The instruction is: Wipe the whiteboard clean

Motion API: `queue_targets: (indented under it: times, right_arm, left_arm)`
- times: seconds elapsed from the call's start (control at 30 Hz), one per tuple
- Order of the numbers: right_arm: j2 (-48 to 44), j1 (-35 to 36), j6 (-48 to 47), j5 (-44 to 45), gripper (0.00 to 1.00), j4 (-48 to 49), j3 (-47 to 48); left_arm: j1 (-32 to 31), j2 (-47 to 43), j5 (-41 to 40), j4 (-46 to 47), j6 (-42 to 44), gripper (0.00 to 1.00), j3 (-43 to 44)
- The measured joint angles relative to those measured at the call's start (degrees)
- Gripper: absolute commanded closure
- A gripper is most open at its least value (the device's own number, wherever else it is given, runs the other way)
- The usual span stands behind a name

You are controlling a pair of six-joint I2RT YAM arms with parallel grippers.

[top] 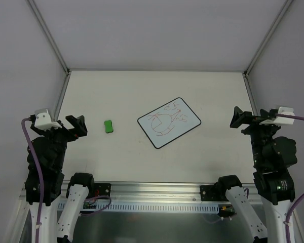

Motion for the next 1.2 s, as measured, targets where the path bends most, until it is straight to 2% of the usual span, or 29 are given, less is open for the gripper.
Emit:
queue_targets:
  times: [0.17, 0.33, 0.53, 0.63, 0.67, 0.83, 0.87, 1.0, 1.17, 1.2]
  right_arm:
    - [-0.26, 0.0, 2.91, -2.71, 0.01, 0.02, -1.29]
    - [5.16, 0.0, 5.77, -12.11, 0.01, -0.11, -2.75]
    - [24.81, 0.0, 9.4, -17.31, 0.01, 3.28, -4.61]
    - [39.67, -0.07, 11.28, -17.0, 0.02, 6.58, -4.7]
    - [44.78, -0.15, 11.93, -16.81, 0.08, 7.56, -4.61]
    - [65.51, -0.52, 13.57, -16.92, 0.13, 9.38, 0.66]
    - [70.12, -0.59, 13.75, -17.11, 0.18, 9.88, 3.32]
    - [78.88, -0.59, 14.19, -18.29, 0.26, 11.41, 9.55]
    - [84.72, -0.59, 14.6, -20.33, 0.27, 12.2, 14.1]
    - [85.57, -0.59, 14.6, -20.7, 0.3, 12.2, 14.58]
  left_arm:
    - [0.0, 1.68, 0.07, -0.02, -0.52, 0.01, -1.42]
    - [0.0, 10.75, 0.7, 0.0, -3.04, 0.01, -2.56]
    - [0.0, 23.52, 1.68, -0.17, -6.27, 0.01, -3.28]
    - [0.0, 26.34, 2.03, -0.13, -6.78, 0.01, -3.52]
    - [0.0, 26.97, 2.1, -0.13, -6.97, 0.01, -3.61]
    - [0.0, 27.28, 2.27, 0.44, -8.63, 0.01, -5.88]
    - [0.0, 27.28, 2.49, 0.44, -8.98, 0.01, -6.51]
    - [0.0, 27.32, 3.02, 0.44, -9.44, 0.01, -8.22]
    - [0.0, 27.63, 3.72, 1.27, -9.84, 0.01, -9.29]
    - [0.0, 27.91, 3.78, 1.42, -10.05, 0.01, -9.35]
